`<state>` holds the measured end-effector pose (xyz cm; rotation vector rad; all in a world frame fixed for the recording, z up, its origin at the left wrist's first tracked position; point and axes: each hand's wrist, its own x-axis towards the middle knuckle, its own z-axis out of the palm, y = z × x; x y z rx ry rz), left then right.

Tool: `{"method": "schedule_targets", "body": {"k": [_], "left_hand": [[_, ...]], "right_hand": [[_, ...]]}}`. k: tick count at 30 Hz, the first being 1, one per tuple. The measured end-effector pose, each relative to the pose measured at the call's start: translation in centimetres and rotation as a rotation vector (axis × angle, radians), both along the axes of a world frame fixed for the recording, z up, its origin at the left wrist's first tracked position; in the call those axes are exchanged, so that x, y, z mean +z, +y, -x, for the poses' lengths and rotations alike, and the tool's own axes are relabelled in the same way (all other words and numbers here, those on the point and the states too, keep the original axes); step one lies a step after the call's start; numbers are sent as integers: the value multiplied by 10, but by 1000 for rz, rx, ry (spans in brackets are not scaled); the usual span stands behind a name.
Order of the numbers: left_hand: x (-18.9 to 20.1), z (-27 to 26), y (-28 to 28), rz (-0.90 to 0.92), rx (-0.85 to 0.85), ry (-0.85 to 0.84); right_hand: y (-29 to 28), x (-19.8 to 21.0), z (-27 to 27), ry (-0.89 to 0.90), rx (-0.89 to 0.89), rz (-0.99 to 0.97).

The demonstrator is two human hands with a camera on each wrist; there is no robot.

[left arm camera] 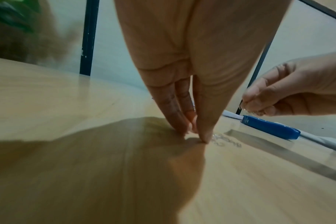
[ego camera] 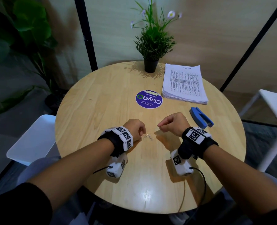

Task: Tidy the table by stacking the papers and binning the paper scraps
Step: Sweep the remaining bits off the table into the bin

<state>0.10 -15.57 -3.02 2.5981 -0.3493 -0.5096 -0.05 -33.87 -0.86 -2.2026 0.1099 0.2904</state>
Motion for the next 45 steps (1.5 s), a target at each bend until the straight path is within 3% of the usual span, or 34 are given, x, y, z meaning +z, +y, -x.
{"method": "schedule_targets", "body": {"k": [6, 12, 20, 36, 45], "left_hand": [[-5, -3, -17, 35, 28, -61], [-6, -4, -17, -63, -157, -80], [-11, -3, -26, -74, -223, -112], [-2, -6, -31, -73, -137, -64], [2, -2, -16, 172, 49, -35]], "right_hand": [[1, -2, 1, 1, 14, 5], [-9, 2, 1, -7, -3, 4], [-9, 1, 0, -16, -9, 8], [-11, 4, 3, -19, -29, 4], [8, 8, 1, -8, 0, 13]]}}
